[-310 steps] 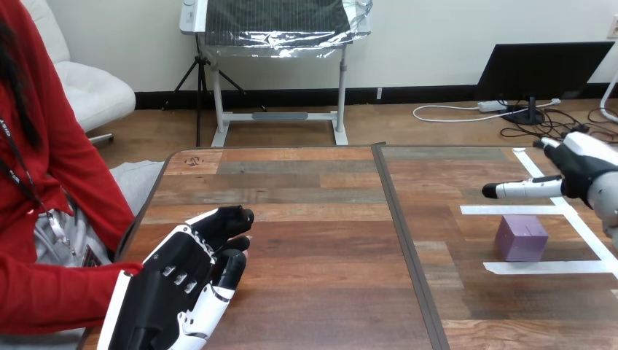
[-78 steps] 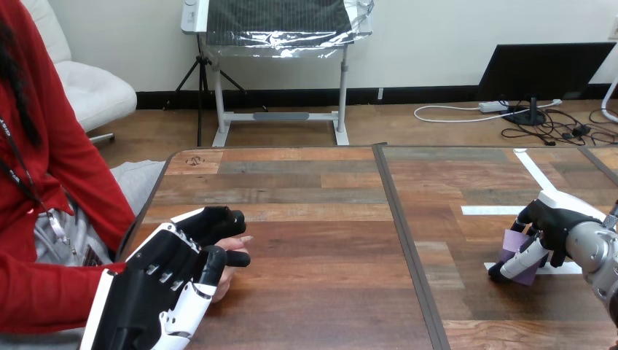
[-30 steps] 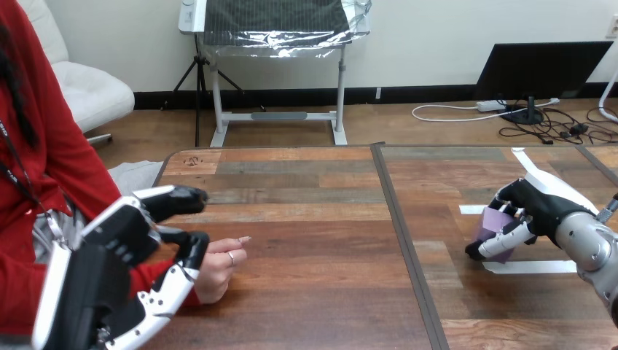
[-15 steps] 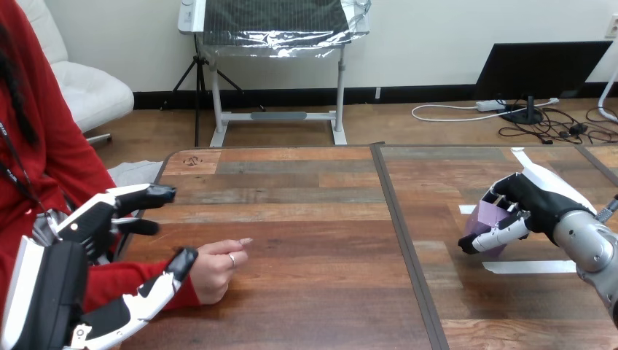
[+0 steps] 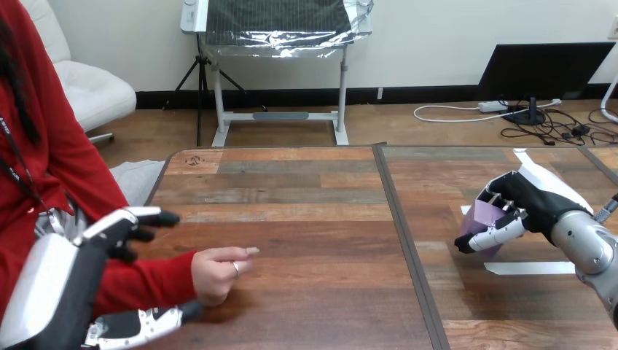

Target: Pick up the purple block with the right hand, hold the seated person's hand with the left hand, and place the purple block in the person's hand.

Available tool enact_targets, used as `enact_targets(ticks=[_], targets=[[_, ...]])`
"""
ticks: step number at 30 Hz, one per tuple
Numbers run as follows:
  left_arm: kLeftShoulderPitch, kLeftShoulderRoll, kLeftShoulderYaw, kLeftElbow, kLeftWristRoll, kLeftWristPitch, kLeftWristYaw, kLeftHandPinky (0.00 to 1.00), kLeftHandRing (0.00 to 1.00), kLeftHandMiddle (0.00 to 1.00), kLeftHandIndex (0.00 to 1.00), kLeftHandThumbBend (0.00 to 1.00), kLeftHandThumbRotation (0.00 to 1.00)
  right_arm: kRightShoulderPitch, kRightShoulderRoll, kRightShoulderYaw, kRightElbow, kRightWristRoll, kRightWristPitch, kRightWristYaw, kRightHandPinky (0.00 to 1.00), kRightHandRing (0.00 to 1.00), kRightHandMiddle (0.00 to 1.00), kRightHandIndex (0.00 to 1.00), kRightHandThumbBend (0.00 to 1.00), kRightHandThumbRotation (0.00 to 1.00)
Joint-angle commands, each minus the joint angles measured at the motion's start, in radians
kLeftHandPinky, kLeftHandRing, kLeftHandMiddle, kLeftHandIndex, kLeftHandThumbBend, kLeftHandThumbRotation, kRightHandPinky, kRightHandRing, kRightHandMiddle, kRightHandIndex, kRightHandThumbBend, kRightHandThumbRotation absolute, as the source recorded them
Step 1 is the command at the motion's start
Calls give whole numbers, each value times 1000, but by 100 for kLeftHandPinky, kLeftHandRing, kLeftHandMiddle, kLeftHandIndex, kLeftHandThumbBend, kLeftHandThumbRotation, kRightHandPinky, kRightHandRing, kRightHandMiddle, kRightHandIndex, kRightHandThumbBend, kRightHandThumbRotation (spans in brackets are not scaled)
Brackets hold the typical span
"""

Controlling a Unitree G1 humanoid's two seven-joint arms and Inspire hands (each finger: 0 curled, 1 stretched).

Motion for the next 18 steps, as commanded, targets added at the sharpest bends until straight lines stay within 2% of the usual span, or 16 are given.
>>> enact_targets(ticks=[1,7,18], targets=[[-76,55,16,-59,117,43,21,56,69,74,72,99,9,-37,-16,-23,-61,18,-31,-37,42,44,49,51,80,0],[-106,77,-3,-48,159,78,24,54,68,74,73,100,7,-37,-15,-24,-67,18,-47,-45,42,44,49,51,80,0],[-170,131,-33,11,207,81,31,54,69,74,73,100,4,-48,-18,-7,-78,0,-50,-52,46,46,51,52,79,0]])
